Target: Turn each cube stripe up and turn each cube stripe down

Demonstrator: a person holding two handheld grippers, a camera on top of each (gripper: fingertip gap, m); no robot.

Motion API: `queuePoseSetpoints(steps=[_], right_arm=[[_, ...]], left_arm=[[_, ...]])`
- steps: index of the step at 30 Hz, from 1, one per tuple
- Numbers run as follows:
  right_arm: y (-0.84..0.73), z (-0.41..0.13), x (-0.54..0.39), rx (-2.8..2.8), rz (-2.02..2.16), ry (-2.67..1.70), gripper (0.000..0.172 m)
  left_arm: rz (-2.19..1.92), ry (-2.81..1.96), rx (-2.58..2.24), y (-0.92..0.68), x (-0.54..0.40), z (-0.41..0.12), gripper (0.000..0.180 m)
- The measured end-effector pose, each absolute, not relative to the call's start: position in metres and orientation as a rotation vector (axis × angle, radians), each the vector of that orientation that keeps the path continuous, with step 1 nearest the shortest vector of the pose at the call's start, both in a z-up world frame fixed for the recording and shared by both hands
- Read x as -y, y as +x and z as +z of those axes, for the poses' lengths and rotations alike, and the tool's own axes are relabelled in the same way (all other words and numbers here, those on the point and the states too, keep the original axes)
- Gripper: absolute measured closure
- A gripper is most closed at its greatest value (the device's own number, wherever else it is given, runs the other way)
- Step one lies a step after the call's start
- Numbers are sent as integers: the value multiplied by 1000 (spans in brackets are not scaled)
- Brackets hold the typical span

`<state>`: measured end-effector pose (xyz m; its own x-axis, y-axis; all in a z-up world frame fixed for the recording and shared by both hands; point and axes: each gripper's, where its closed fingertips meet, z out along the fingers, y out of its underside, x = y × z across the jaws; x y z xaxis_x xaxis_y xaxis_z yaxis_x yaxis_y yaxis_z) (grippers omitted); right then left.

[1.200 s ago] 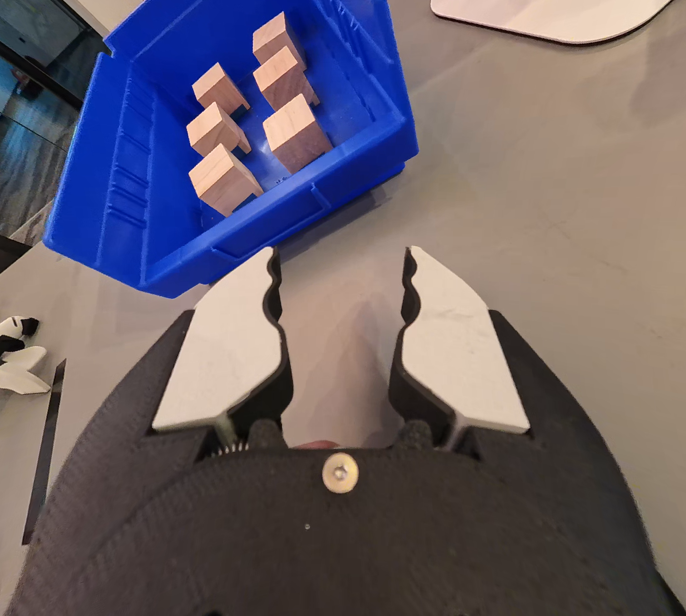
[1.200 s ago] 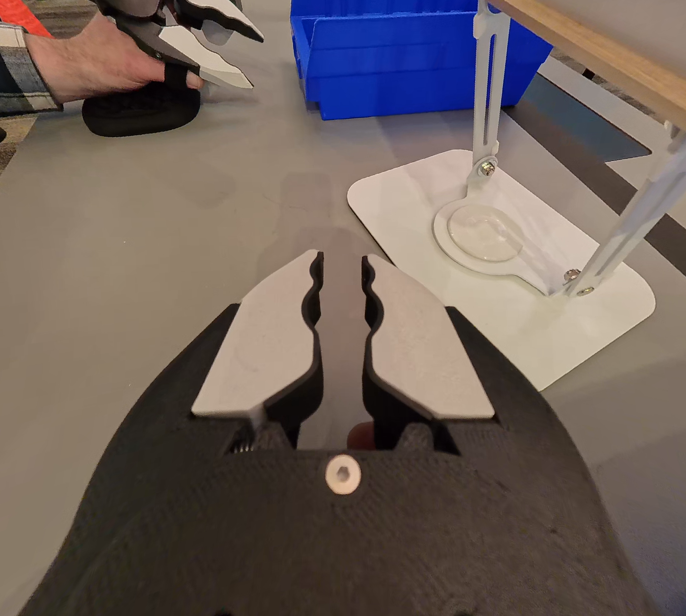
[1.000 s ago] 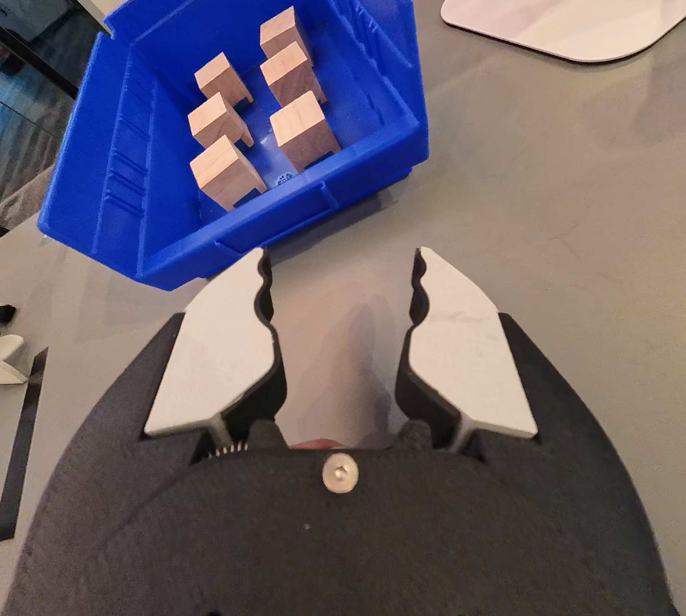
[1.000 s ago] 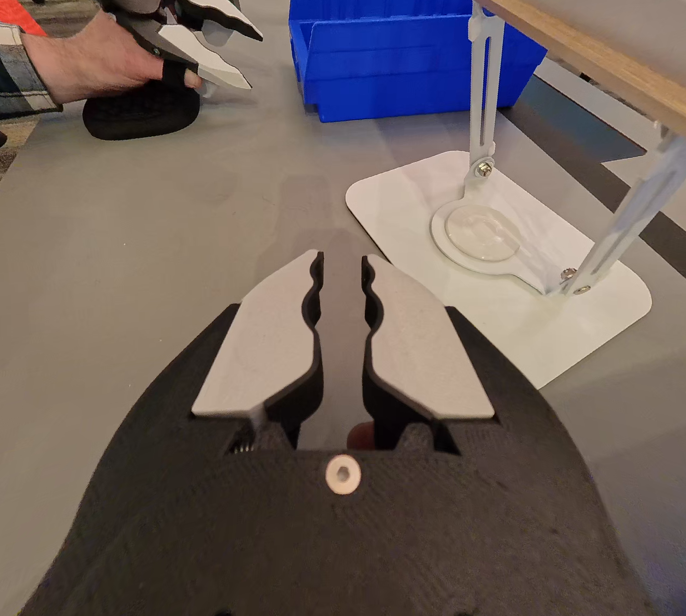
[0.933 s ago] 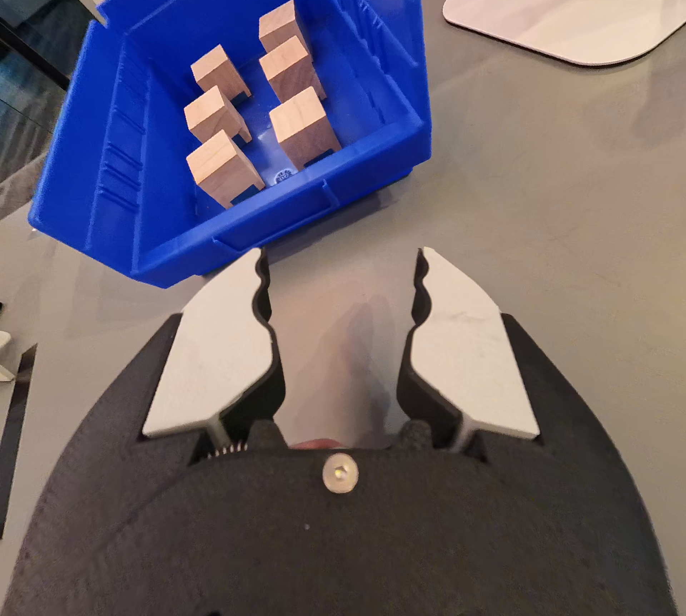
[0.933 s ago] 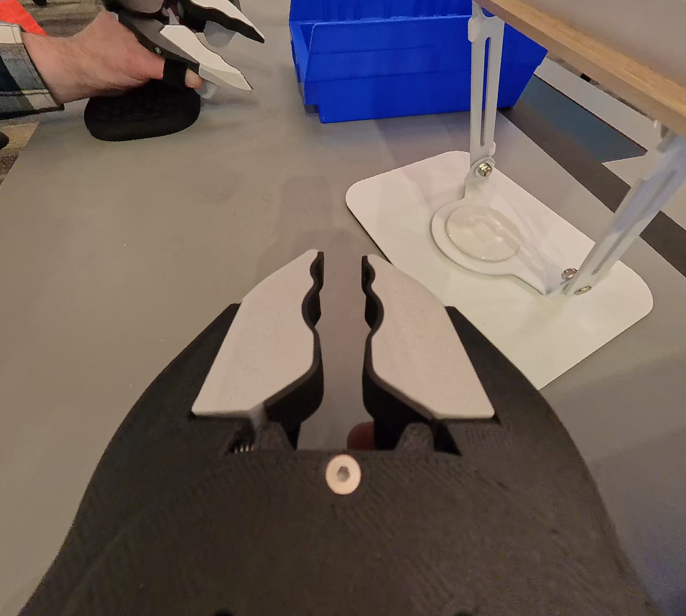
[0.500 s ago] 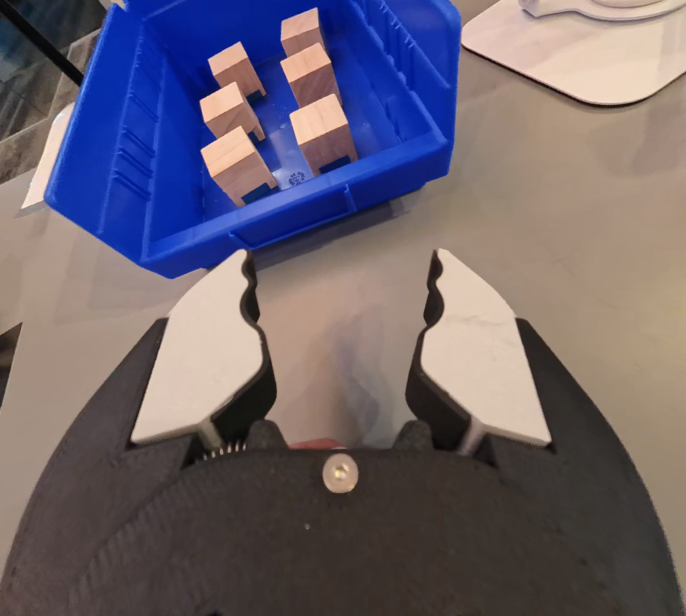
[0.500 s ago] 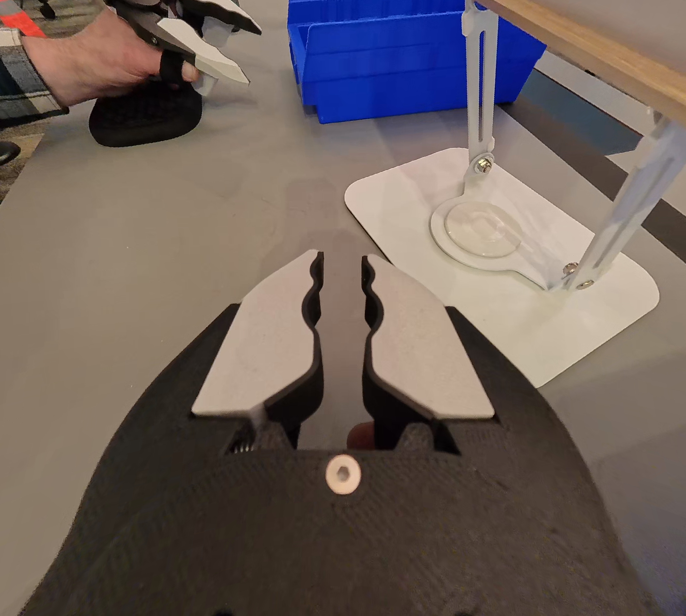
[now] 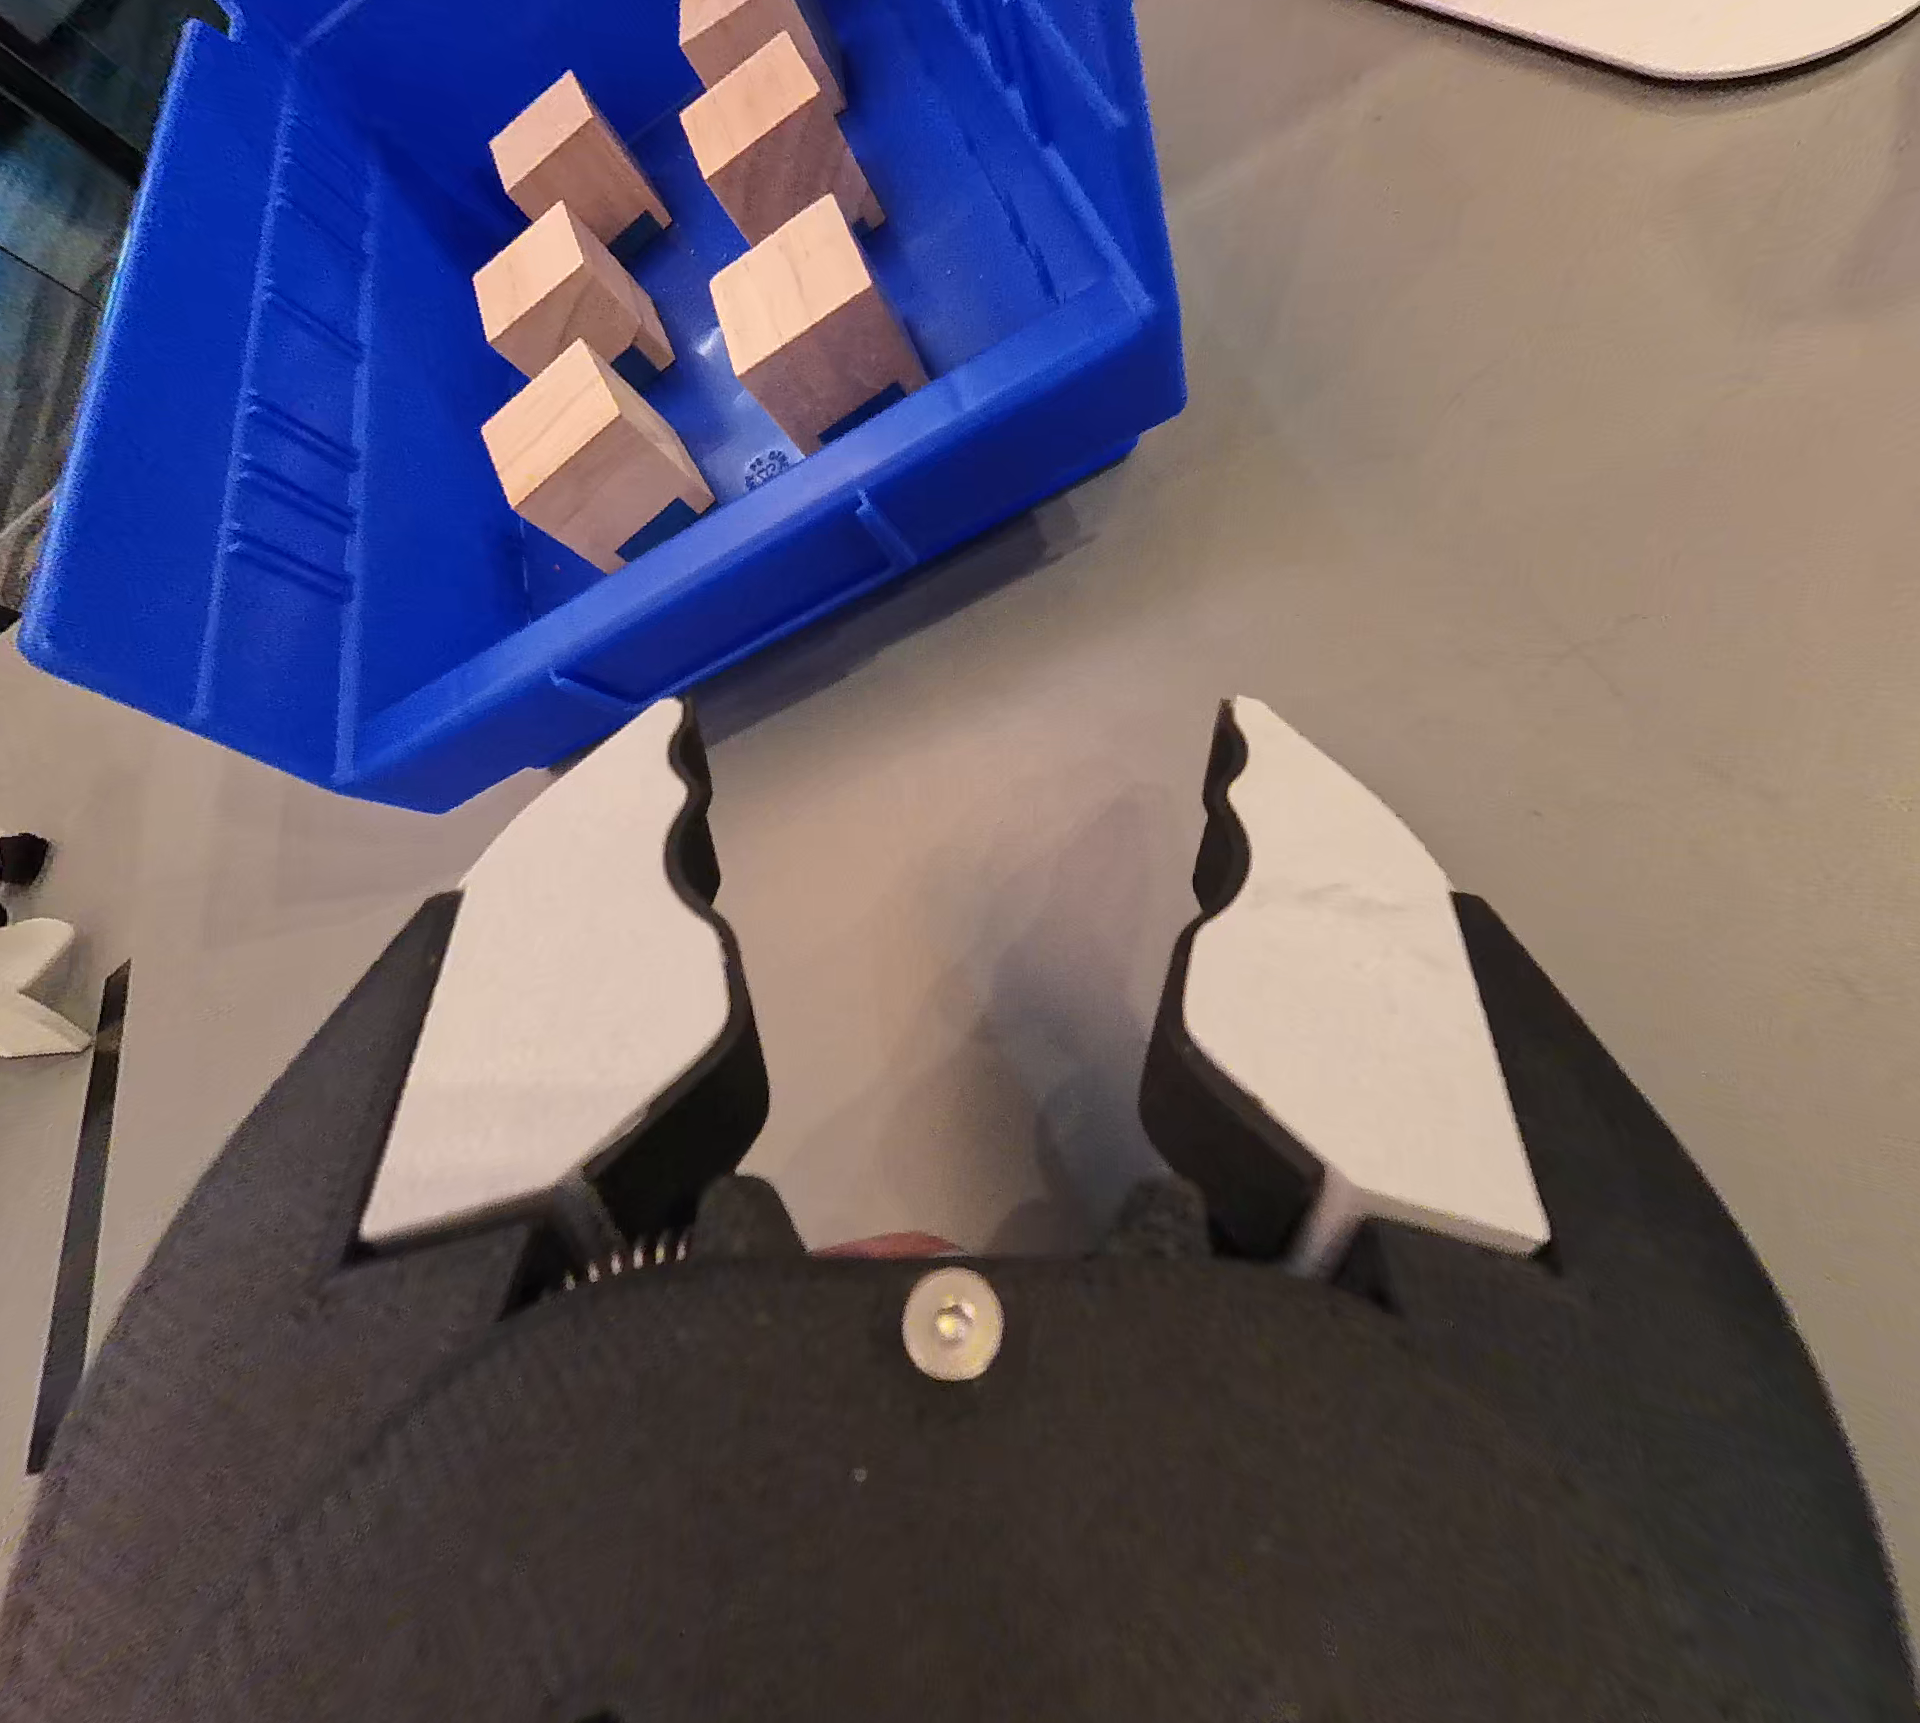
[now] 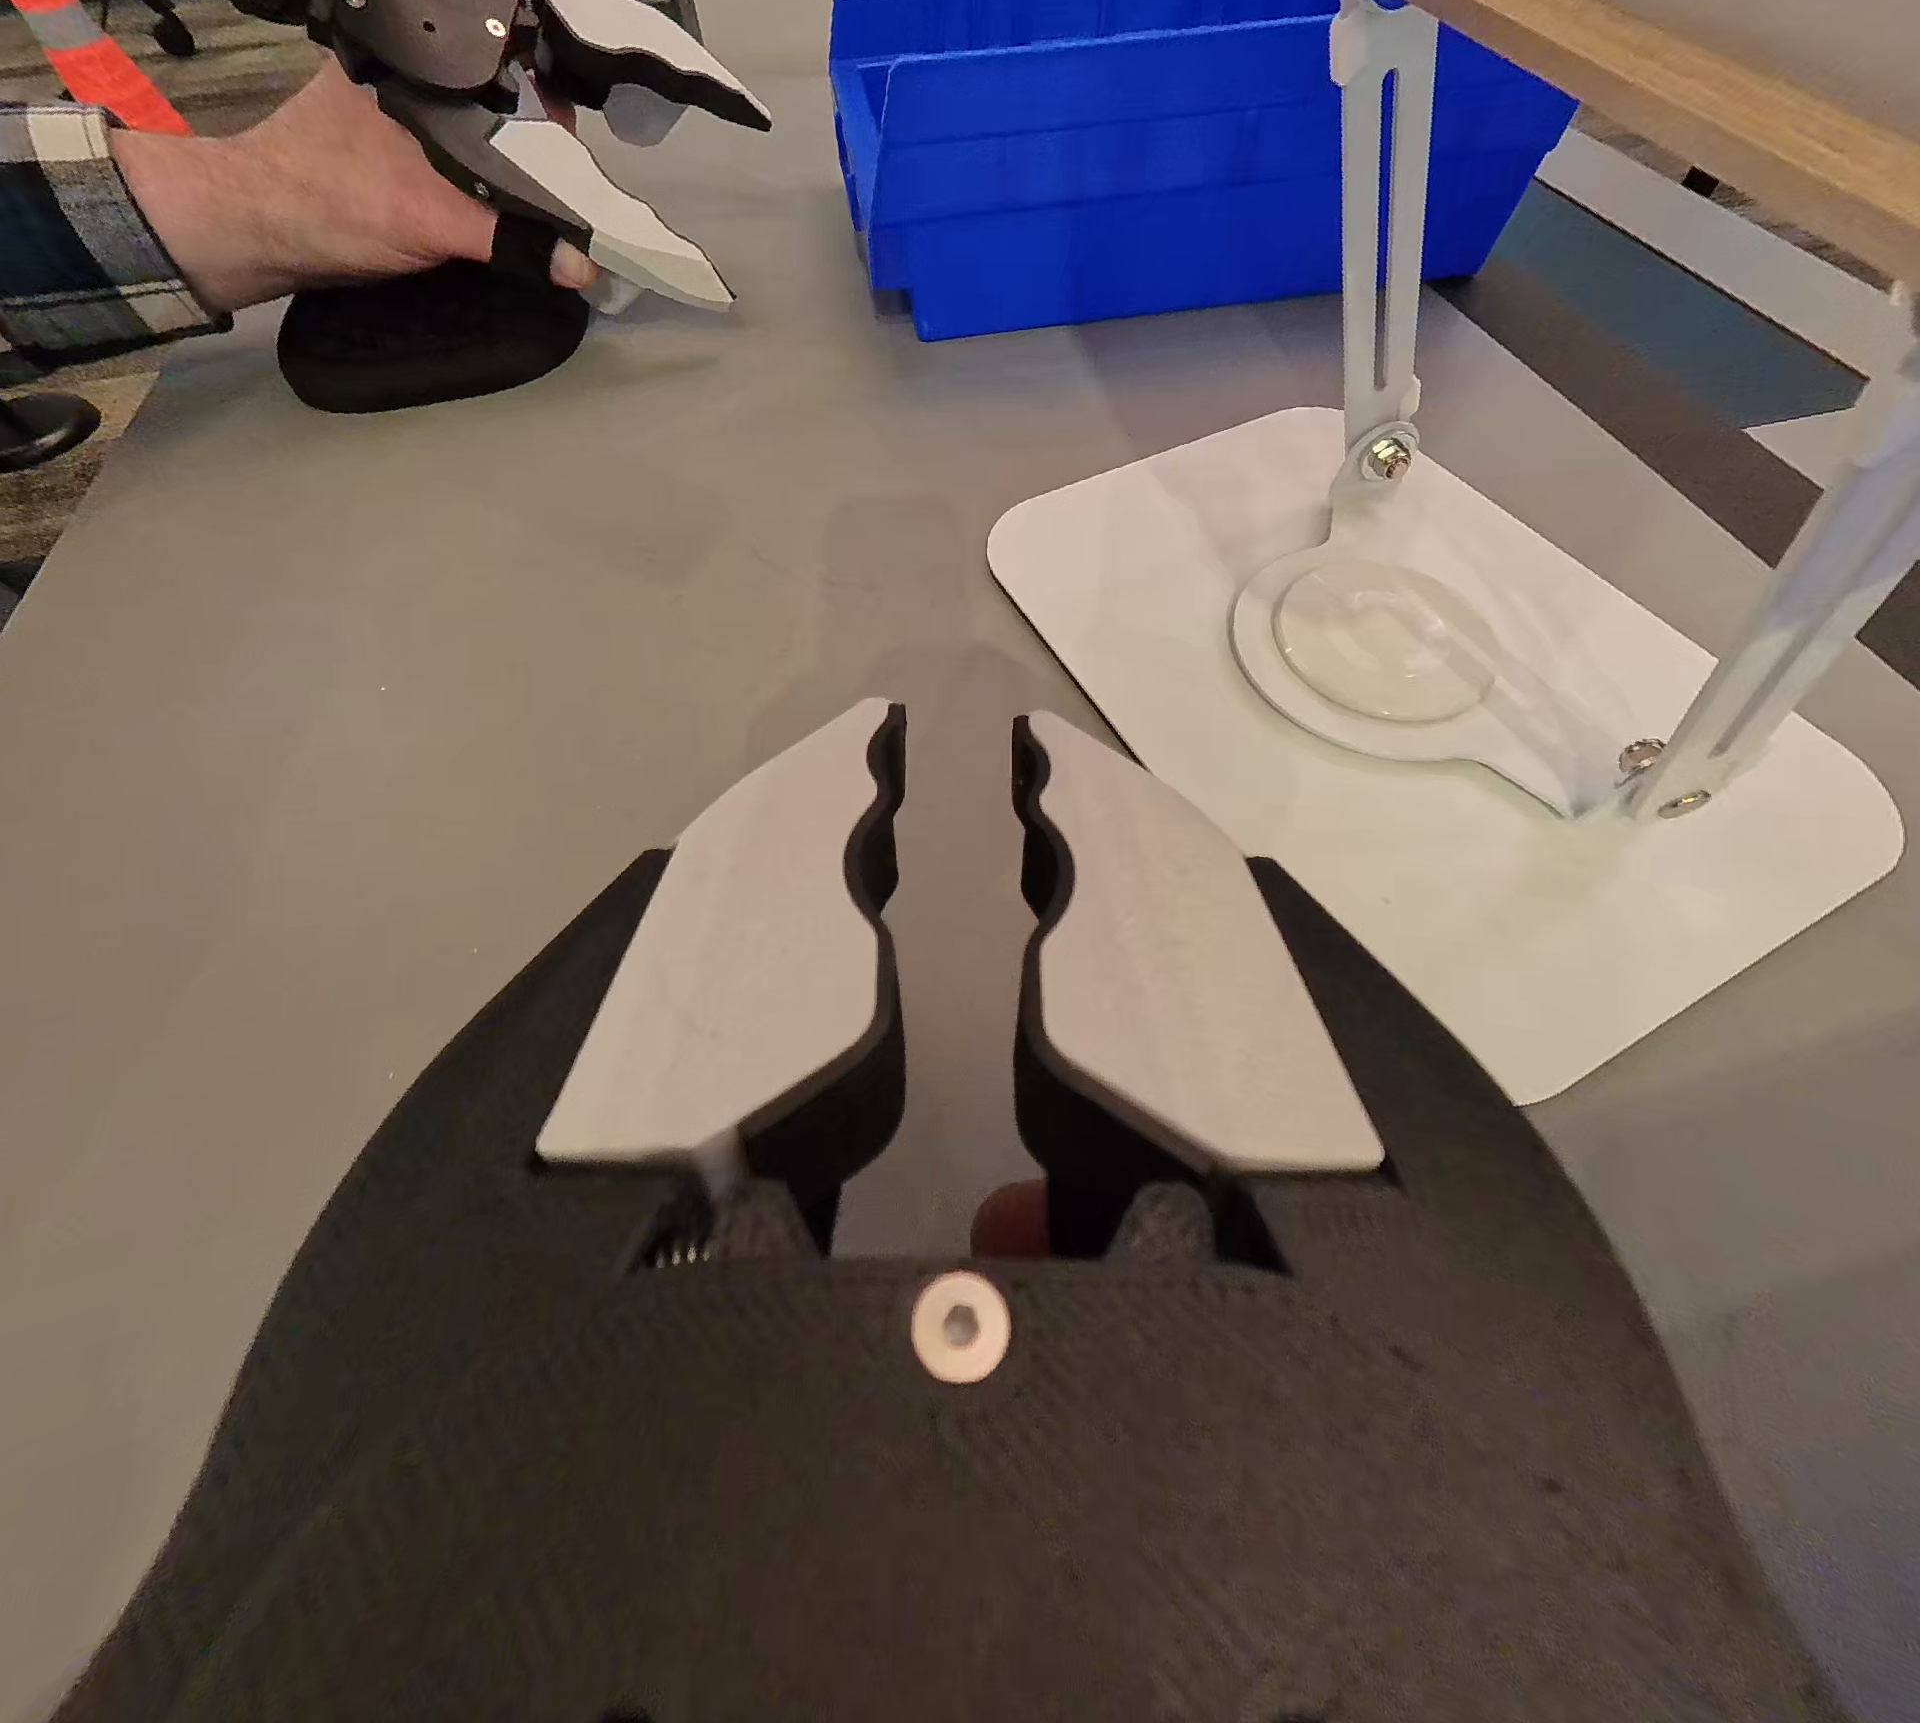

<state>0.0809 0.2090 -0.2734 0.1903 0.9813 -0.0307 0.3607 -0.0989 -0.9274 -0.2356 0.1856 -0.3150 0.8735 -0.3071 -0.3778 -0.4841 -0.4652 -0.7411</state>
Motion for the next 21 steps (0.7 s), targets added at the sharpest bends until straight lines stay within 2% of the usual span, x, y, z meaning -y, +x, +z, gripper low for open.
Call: queuePoseSetpoints(steps=[21], right_arm=[[81,-273,-209,1301,919,-1612,152]], left_arm=[[210,-2055,-640,-222,-183,-313,91]])
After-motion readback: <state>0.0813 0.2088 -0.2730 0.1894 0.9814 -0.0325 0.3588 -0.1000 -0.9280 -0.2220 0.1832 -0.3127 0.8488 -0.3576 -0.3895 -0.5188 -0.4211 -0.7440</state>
